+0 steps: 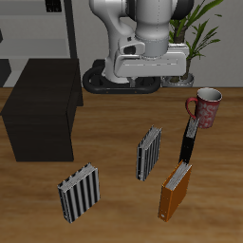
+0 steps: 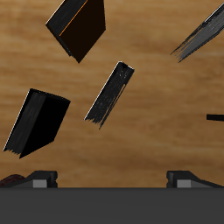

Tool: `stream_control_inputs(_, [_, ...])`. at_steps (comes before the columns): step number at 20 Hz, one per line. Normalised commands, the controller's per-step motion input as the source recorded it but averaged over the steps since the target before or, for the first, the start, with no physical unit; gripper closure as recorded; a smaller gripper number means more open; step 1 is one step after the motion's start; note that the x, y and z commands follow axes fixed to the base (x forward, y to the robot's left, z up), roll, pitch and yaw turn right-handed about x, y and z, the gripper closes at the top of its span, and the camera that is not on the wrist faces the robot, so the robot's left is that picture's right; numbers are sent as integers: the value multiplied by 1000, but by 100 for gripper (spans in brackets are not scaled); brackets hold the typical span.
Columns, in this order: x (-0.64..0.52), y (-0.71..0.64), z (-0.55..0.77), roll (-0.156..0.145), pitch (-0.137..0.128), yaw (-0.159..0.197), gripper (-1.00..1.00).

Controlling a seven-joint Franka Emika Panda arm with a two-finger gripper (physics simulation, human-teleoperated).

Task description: Place the black book flat on top of the shelf

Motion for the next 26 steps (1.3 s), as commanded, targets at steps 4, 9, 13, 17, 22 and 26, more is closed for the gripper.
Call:
stream_control_inputs(4, [-136, 576, -107, 49, -8, -2, -100])
stream_control_inputs(9, [-148, 386, -78, 35, -5, -5, -100])
stream_control_inputs(13, [-164, 451, -58, 18, -50, 20, -100])
stream_control_inputs(17, [-59, 393, 1, 18, -50, -1, -100])
stream_control_inputs(22, [-27, 327, -70, 32, -20, -13, -100])
stream_control_inputs(26, [35, 128, -109, -12, -11, -3, -100])
